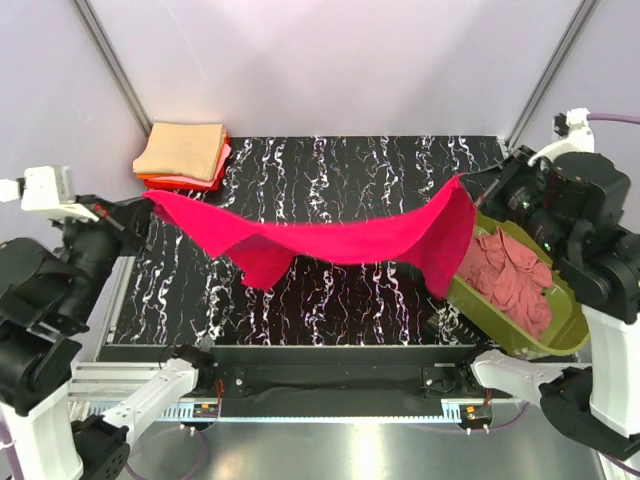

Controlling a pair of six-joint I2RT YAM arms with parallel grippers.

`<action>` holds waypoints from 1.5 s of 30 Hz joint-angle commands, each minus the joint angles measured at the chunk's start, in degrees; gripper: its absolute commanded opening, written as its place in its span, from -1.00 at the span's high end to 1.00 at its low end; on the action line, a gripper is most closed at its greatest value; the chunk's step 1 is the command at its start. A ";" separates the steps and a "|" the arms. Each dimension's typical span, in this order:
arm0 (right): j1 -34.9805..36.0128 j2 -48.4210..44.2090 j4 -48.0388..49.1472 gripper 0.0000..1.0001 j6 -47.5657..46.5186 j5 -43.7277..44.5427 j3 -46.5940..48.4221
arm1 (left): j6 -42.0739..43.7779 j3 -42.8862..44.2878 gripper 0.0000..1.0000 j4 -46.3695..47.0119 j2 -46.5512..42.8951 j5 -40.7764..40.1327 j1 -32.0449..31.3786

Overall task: Fold and stack the t-shirts
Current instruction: Flatten the tshirt out

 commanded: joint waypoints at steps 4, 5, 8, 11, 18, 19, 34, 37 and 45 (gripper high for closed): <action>-0.26 11.60 8.45 1.00 -5.87 -1.77 -0.44 | 3.60 1.25 1.00 5.95 7.09 -1.77 0.25; -0.43 14.06 8.99 1.00 -6.67 -1.85 1.41 | 4.83 1.68 1.00 6.75 10.76 -3.26 0.25; -3.94 26.79 9.00 1.00 -8.26 -5.35 13.69 | 9.57 3.71 1.00 13.94 19.13 -12.13 0.16; -9.82 44.24 7.42 1.00 -8.26 -7.99 30.38 | 13.97 5.73 1.00 26.59 27.30 -19.53 2.17; -23.89 59.62 14.84 1.00 -3.17 -19.68 56.05 | 13.79 36.43 1.00 34.18 48.13 -14.46 6.31; -24.68 57.87 17.67 1.00 -3.17 -20.56 52.53 | 14.33 38.84 1.00 34.36 50.33 -13.31 6.31; -26.98 28.27 23.67 1.00 -9.14 -30.23 -1.70 | 14.78 -20.60 1.00 46.67 9.24 -0.91 6.23; -26.98 21.76 24.29 1.00 -9.76 -30.50 -17.17 | 10.04 -30.11 1.00 39.92 2.11 0.76 6.23; -24.00 15.49 26.13 0.96 -12.21 -31.38 -43.91 | 5.37 -45.94 1.00 16.97 -8.44 1.73 6.14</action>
